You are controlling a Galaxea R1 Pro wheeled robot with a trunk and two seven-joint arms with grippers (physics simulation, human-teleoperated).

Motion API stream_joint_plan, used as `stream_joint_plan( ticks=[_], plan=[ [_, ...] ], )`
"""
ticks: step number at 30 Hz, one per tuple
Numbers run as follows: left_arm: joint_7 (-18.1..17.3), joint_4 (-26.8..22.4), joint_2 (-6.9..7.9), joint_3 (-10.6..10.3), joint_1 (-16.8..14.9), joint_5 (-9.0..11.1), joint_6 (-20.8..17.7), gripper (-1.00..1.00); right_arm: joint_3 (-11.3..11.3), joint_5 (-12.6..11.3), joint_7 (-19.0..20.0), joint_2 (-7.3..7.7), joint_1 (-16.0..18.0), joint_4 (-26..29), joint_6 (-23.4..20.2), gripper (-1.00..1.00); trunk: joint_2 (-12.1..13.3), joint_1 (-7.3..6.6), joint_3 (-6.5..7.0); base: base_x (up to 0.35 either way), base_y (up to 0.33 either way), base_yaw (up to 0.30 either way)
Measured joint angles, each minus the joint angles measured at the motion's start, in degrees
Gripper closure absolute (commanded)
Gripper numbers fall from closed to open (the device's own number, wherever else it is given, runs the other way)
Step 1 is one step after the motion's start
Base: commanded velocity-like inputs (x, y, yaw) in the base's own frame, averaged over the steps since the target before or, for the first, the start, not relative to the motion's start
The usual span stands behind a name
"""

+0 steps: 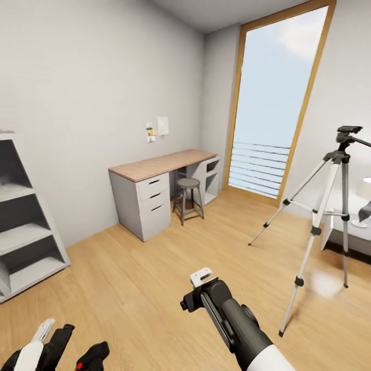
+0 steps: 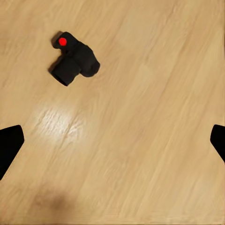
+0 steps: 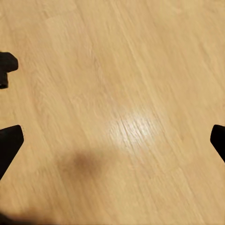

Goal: Attach the digital camera to the camera tripod in the bedroom.

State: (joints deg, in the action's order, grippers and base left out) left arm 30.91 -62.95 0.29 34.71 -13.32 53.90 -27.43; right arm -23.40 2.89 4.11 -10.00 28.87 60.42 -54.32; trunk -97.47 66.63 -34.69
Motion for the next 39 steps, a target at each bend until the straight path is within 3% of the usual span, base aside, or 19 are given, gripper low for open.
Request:
stream_joint_plan(
  ticks=[4, 10, 17, 28, 32, 39],
  plan=[
    [1.6, 1.49, 0.26, -6.52, -1.82, -0.12, 0.04, -1.0, -0.65, 0.01, -0.02, 0.0, -0.04, 0.25, 0.04, -1.0, -1.6, 0.88, -0.73, 0.0, 0.0, 0.283],
    [5.94, 7.83, 0.71, -11.32, -5.53, -0.21, 0.04, -1.0, -1.33, 0.02, -0.15, 0.0, -0.55, 3.21, -0.04, -1.0, -4.01, 2.2, -1.81, 0.0, 0.0, 0.281],
    [6.76, 9.91, 0.64, -13.27, -6.59, -1.55, -0.12, -1.0, -1.59, 0.2, -0.19, 0.0, -0.66, 4.04, -0.08, -1.0, -6.82, 3.74, -3.18, 0.0, 0.0, 0.251],
    [5.27, 10.74, 0.93, -13.99, -5.62, -2.19, -0.18, -1.0, -1.81, 0.38, -0.21, 0.0, -0.69, 4.19, -0.03, -1.0, -6.84, 3.73, -3.44, 0.021, -0.012, 0.263],
    [2.14, 10.83, 1.69, -14.01, -3.18, -2.5, -0.03, -1.0, -1.83, 0.46, -0.19, 0.0, -0.69, 3.99, -0.01, -1.0, -6.84, 3.72, -3.56, 0.236, -0.13, 0.276],
    [1.36, 10.84, 2.01, -14.14, -2.58, -2.55, 0.05, -1.0, -1.85, 0.5, -0.17, 0.0, -0.69, 3.87, 0.05, -1.0, -6.84, 3.71, -3.79, 0.282, -0.16, 0.277]
  ],
)
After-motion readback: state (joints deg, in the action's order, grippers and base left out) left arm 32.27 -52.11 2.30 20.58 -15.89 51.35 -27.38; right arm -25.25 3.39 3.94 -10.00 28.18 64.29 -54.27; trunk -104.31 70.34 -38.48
